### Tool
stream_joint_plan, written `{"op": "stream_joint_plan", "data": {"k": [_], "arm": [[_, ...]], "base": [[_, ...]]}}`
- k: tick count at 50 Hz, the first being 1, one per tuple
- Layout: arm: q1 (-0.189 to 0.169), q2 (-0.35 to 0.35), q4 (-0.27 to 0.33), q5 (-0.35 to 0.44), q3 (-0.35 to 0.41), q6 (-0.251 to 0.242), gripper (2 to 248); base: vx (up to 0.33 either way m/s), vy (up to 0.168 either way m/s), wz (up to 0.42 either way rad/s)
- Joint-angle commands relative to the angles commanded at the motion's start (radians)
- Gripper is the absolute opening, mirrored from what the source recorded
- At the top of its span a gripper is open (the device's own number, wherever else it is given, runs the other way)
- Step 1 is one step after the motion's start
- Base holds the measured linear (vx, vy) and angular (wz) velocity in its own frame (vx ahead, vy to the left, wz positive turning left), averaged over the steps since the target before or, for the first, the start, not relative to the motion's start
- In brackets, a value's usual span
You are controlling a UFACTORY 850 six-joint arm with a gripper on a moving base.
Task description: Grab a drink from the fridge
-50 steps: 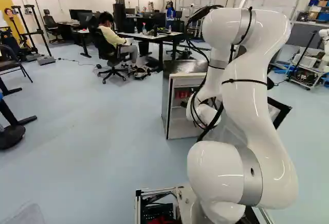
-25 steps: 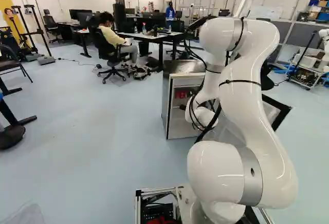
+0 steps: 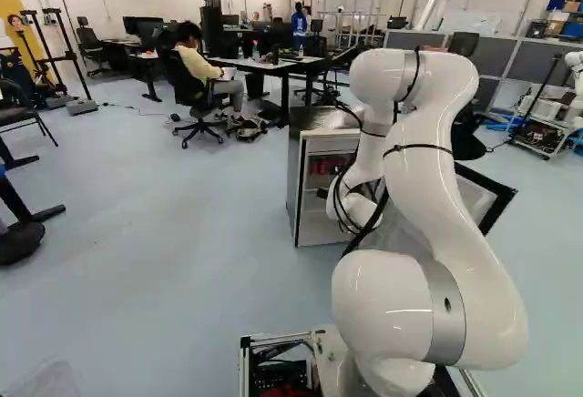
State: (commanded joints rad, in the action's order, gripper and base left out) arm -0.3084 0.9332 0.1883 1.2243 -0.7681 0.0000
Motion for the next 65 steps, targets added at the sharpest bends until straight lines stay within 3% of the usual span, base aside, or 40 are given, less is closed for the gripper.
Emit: {"op": "stream_joint_plan", "data": {"k": [27,65], "arm": [[-0.01,0.124,0.0,0.092,-0.122,0.0,247],[-0.043,0.321,0.0,0.193,-0.351,0.0,247]], "base": [[0.0,0.0,0.0],[0.0,0.0,0.0]]}}
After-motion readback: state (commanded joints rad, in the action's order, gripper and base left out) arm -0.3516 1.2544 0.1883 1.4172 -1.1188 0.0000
